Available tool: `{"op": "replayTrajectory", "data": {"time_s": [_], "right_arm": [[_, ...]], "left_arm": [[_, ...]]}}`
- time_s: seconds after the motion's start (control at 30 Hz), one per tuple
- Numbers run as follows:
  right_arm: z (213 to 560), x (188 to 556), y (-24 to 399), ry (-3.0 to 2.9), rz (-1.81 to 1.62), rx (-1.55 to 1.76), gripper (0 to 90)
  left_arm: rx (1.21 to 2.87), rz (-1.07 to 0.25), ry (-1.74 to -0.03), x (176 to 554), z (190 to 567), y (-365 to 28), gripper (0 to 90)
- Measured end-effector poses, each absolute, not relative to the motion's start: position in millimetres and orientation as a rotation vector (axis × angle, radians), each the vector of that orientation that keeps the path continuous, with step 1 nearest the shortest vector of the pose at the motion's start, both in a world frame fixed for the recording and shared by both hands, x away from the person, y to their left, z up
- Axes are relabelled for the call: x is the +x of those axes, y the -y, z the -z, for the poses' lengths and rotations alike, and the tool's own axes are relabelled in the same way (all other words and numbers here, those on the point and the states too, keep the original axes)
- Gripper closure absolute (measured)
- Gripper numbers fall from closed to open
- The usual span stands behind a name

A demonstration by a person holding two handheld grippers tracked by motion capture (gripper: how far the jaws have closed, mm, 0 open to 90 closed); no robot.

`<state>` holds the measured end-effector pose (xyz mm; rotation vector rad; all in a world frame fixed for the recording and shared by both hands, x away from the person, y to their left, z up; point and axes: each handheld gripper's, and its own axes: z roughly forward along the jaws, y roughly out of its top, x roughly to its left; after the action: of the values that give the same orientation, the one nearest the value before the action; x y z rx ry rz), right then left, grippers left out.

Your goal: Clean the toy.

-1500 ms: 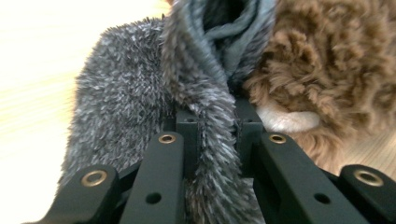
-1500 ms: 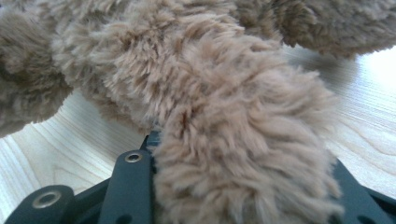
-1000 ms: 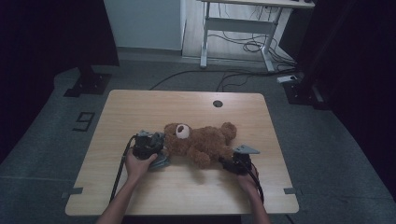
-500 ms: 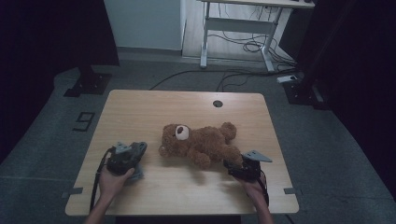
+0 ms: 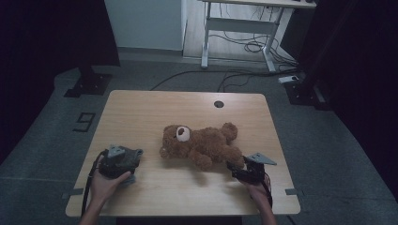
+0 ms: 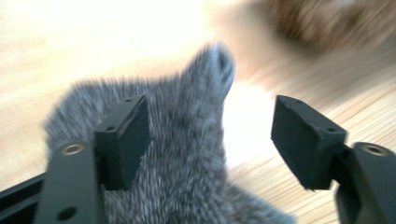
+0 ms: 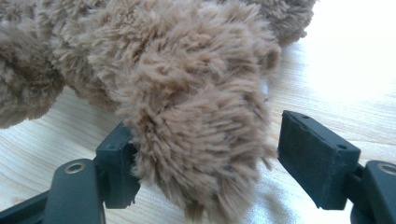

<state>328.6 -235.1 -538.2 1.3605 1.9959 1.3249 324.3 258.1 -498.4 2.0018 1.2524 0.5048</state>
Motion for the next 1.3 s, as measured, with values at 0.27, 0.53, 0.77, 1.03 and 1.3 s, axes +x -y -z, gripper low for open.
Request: {"op": "replayTrajectory", "data": {"time_s": [0.27,0.53,0.77,1.03,1.3], "right_arm": [[536.3,326.6,234.6,-1.995,-1.335,1.341,26.1],[535.4,325.4,234.9,-1.995,-1.356,1.321,26.1],[535.1,321.5,238.0,-1.990,-1.373,1.310,26.1],[544.8,306.3,242.4,-2.047,-1.328,1.306,26.1],[549.2,299.0,242.2,-2.089,-1.289,1.280,26.1]], "left_arm": [[1.959,-0.533,-1.140,316.5,464.8,-251.0,19.6],[1.974,-0.491,-1.067,302.0,471.8,-218.4,22.6],[2.037,-0.449,-1.031,299.3,492.6,-185.7,24.3],[2.109,-0.367,-1.051,293.6,524.3,-173.7,26.0],[2.102,-0.342,-1.074,289.1,534.3,-180.2,26.7]]}}
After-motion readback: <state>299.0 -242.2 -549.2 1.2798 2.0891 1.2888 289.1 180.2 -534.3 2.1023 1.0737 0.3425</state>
